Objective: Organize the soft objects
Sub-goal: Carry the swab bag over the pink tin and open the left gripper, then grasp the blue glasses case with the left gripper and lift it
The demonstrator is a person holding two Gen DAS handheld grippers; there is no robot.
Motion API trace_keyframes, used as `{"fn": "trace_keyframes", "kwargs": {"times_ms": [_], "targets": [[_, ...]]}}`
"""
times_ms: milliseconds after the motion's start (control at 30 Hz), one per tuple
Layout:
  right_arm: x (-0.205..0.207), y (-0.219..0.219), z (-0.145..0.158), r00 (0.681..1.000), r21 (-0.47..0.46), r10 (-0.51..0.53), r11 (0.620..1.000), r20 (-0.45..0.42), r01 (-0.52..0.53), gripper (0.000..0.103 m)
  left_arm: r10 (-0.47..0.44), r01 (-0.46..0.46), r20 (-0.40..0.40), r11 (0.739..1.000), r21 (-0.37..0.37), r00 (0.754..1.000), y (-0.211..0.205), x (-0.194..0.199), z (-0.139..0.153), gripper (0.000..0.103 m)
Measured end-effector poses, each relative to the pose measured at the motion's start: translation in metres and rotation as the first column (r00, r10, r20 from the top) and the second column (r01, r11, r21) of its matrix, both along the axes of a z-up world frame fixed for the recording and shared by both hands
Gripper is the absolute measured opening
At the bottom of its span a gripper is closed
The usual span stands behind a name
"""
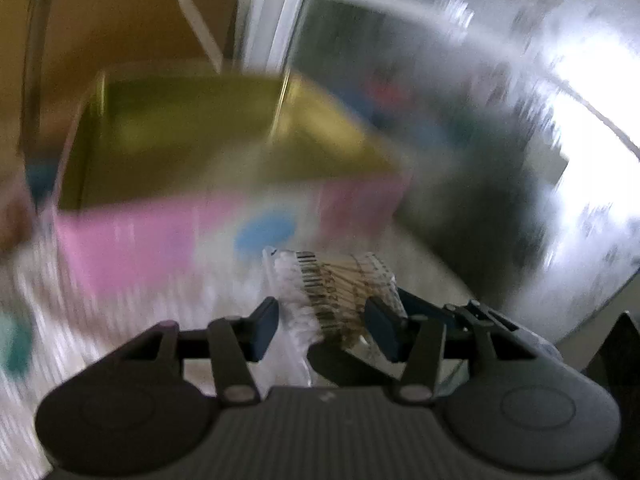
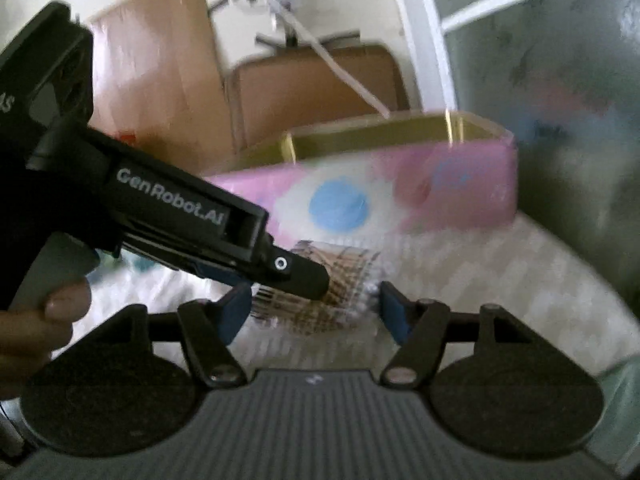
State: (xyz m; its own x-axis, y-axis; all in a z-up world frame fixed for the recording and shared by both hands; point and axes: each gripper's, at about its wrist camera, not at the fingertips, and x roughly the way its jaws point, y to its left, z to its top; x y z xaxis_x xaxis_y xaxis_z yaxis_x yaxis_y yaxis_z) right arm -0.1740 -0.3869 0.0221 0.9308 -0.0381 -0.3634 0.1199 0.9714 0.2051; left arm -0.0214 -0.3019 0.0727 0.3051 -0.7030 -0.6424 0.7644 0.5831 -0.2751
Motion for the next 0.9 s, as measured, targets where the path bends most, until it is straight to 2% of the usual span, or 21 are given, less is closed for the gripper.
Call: {"fn": "trace_keyframes", "kwargs": {"times_ms": [133,167,233,300,333,367,433,467,500,567,667,767,833,900], "targets": [[0.013,-0.018,0.04,0.99,-0.042,0.019,0.999,0.142,-0.013,0.071,0.033,-0.028,0.096,0.998,-0.057,0.995,-0.017,0.012,0.036,0.053],[0.022,-0.021,0.049,0.987,-0.058,0.019,0.998,0.159,-0.01,0.071,0.038,-0.031,0.112,0.998,-0.057,0.993,-0.024,0.019,0.037,0.059],[0.043,-0.03,0.056,0.983,-0.102,0.021,0.995,0.181,-0.002,0.071,0.055,-0.052,0.144,0.998,-0.024,0.988,-0.04,0.033,0.03,0.062],[0.067,-0.038,0.051,0.987,-0.15,0.007,0.989,0.163,0.018,0.072,0.088,-0.092,0.116,0.995,0.027,0.989,-0.052,0.047,0.015,0.057],[0.078,-0.042,0.046,0.989,-0.149,-0.014,0.988,0.146,0.036,0.072,0.112,-0.117,0.091,0.992,0.055,0.99,-0.057,0.052,0.007,0.059],[0.088,-0.046,0.04,0.99,-0.147,-0.034,0.988,0.14,0.054,0.073,0.127,-0.132,0.074,0.989,0.067,0.989,-0.057,0.055,0.005,0.065],[0.088,-0.049,0.033,0.99,-0.166,-0.084,0.981,0.112,0.102,0.08,0.129,-0.133,0.061,0.99,0.054,0.99,-0.054,0.053,0.005,0.066],[0.08,-0.051,0.033,0.988,-0.16,-0.101,0.98,0.119,0.119,0.08,0.128,-0.133,0.098,0.99,0.045,0.987,-0.051,0.045,0.008,0.068],[0.072,-0.051,0.033,0.985,-0.148,-0.104,0.981,0.141,0.125,0.08,0.124,-0.131,0.132,0.99,0.044,0.983,-0.05,0.039,0.012,0.072],[0.059,-0.05,0.034,0.978,-0.153,-0.1,0.98,0.183,0.129,0.08,0.128,-0.136,0.178,0.99,0.032,0.976,-0.037,0.024,0.018,0.071],[0.044,-0.039,0.033,0.972,-0.132,-0.098,0.983,0.215,0.129,0.08,0.181,-0.182,0.174,0.983,-0.009,0.968,-0.01,0.018,0.023,0.072],[0.036,-0.018,0.029,0.975,-0.101,-0.038,0.993,0.217,0.061,0.08,0.284,-0.29,0.142,0.956,0.029,0.948,0.033,0.018,0.015,0.076],[0.04,-0.003,0.026,0.983,-0.061,0.05,0.997,0.179,-0.039,0.077,0.372,-0.385,0.132,0.918,0.092,0.919,0.064,0.018,0.007,0.072],[0.043,0.014,0.019,0.981,-0.019,0.142,0.99,0.132,-0.14,0.067,0.467,-0.487,0.149,0.86,0.154,0.872,0.094,0.018,0.003,0.071]]}}
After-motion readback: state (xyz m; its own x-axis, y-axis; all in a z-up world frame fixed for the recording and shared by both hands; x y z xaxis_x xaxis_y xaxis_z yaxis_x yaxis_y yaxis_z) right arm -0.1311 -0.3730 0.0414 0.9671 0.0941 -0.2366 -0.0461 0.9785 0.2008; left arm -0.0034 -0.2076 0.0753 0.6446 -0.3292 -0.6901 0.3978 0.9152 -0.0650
